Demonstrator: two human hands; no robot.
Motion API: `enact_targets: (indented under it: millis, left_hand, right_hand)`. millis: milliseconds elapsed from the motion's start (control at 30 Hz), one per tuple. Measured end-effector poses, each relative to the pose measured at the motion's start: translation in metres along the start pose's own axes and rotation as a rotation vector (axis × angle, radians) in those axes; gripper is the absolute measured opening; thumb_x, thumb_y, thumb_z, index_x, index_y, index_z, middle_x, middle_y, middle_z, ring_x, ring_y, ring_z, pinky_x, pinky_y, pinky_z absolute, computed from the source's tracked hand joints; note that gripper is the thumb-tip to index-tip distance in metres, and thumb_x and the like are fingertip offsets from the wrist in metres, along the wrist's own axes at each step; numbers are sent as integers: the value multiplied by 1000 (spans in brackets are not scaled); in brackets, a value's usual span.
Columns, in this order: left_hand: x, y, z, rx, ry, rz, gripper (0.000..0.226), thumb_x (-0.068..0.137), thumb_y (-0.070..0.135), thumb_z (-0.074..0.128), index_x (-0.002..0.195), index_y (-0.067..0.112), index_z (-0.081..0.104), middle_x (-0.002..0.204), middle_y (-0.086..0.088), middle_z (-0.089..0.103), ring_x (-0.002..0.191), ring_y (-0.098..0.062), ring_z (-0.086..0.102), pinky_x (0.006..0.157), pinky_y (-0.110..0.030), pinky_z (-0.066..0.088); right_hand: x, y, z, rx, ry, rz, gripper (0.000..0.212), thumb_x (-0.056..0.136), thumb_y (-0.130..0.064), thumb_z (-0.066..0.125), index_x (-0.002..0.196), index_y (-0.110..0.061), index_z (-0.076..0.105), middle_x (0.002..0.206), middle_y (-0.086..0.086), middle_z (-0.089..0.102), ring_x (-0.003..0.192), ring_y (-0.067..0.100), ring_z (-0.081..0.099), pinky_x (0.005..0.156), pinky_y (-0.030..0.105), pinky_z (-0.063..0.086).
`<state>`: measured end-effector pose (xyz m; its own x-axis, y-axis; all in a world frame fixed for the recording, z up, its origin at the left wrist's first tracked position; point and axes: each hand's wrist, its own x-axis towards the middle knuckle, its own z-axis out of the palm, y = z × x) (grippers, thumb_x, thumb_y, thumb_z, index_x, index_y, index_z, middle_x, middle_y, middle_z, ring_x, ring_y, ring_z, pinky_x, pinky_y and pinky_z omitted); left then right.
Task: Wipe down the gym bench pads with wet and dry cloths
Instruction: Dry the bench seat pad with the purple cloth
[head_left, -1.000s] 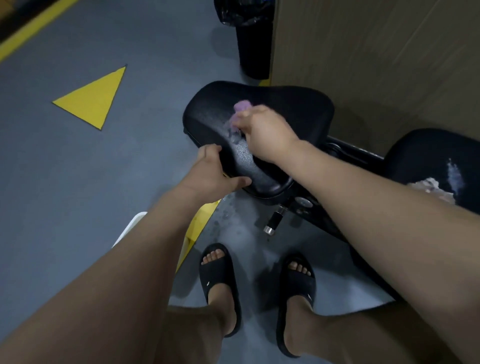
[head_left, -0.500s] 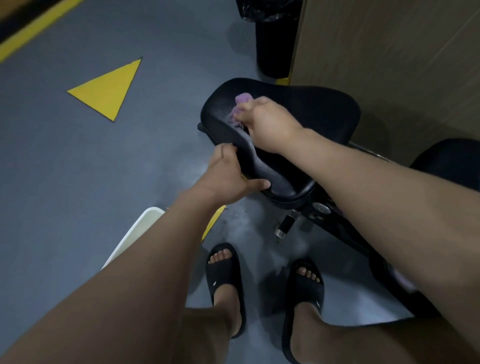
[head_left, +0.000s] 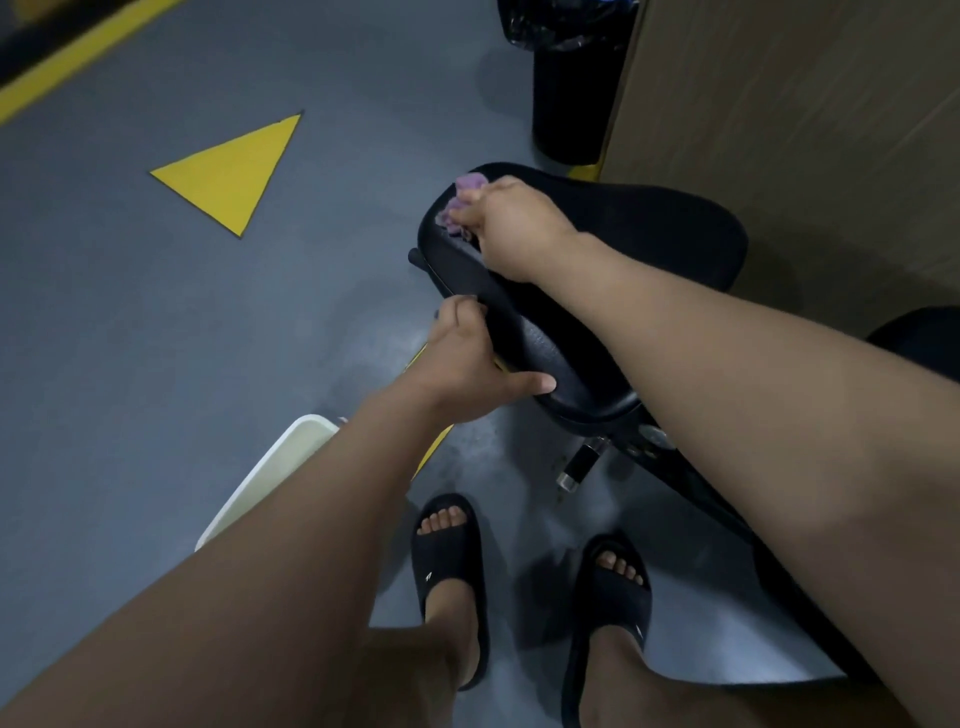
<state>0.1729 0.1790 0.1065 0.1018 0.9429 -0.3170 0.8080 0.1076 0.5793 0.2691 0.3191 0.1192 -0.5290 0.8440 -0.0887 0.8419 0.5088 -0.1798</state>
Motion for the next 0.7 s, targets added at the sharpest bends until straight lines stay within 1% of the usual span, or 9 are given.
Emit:
enact_targets:
  millis: [67, 133, 267, 333, 400, 467, 533, 633, 700]
  left_hand:
    - [1, 0, 0, 9, -4, -4, 115, 69, 59, 84, 150, 4, 23, 150, -6, 24, 141, -20, 31, 116, -30, 32]
    - [1, 1, -1, 12, -12, -9, 115, 68, 60, 84, 150, 4, 24, 149, -5, 25, 140, -20, 32, 114, -29, 34]
    - [-2, 7, -3, 37, -11, -22, 107, 69, 57, 85, 145, 4, 31, 143, -7, 30, 134, -22, 39, 108, -26, 34]
    - [-4, 11, -3, 76, -8, -32, 104, 69, 57, 85, 143, 4, 34, 142, -9, 32, 133, -24, 41, 108, -28, 36]
    - [-9, 18, -4, 100, -12, -44, 100, 70, 55, 84, 141, 5, 35, 142, -10, 32, 133, -27, 40, 110, -32, 37]
    - [-11, 27, -5, 136, -24, -62, 96, 75, 50, 82, 145, 7, 32, 146, -12, 30, 136, -30, 37, 112, -37, 36]
    - [-16, 36, -9, 186, -29, -68, 83, 84, 40, 75, 147, 8, 32, 147, -14, 30, 138, -34, 36, 113, -39, 34]
    - [-29, 50, -16, 192, 21, -76, 58, 92, 27, 62, 143, 8, 40, 142, -18, 37, 135, -38, 38, 112, -38, 33]
    - [-42, 57, -18, 185, 60, -79, 45, 92, 23, 56, 134, 8, 51, 134, -19, 47, 130, -39, 44, 106, -38, 38]
  right_hand:
    - [4, -4, -1, -37, -41, -8, 51, 90, -16, 57, 140, -25, 55, 144, 5, 52, 127, 31, 51, 105, 37, 46]
    - [-12, -1, -3, -18, -25, -60, 44, 93, -15, 54, 135, -28, 61, 139, 2, 55, 124, 29, 52, 100, 33, 45]
    - [-81, 20, -1, -10, 26, -192, 44, 92, -16, 53, 131, -32, 66, 140, -4, 59, 123, 28, 52, 103, 39, 47]
    - [-121, 29, 2, 21, 90, -199, 43, 89, -14, 55, 127, -29, 69, 135, -3, 64, 114, 31, 58, 96, 42, 52]
    - [-159, 35, 9, 66, 178, -165, 41, 87, -10, 59, 123, -24, 73, 134, -1, 67, 111, 34, 63, 95, 43, 54]
    - [-190, 33, 15, 95, 201, -83, 41, 87, -9, 61, 125, -19, 73, 136, 2, 66, 117, 35, 62, 99, 45, 53]
    - [-207, 23, 15, 104, 124, 4, 48, 89, -9, 57, 135, -20, 66, 147, 2, 58, 133, 34, 53, 108, 46, 46]
    - [-214, 13, 2, 120, 63, 37, 51, 98, -16, 50, 148, -25, 52, 162, -3, 38, 151, 25, 31, 120, 42, 29]
    - [-221, 11, -10, 165, 88, 55, 47, 100, -21, 50, 146, -26, 54, 162, -2, 37, 151, 25, 29, 121, 42, 26]
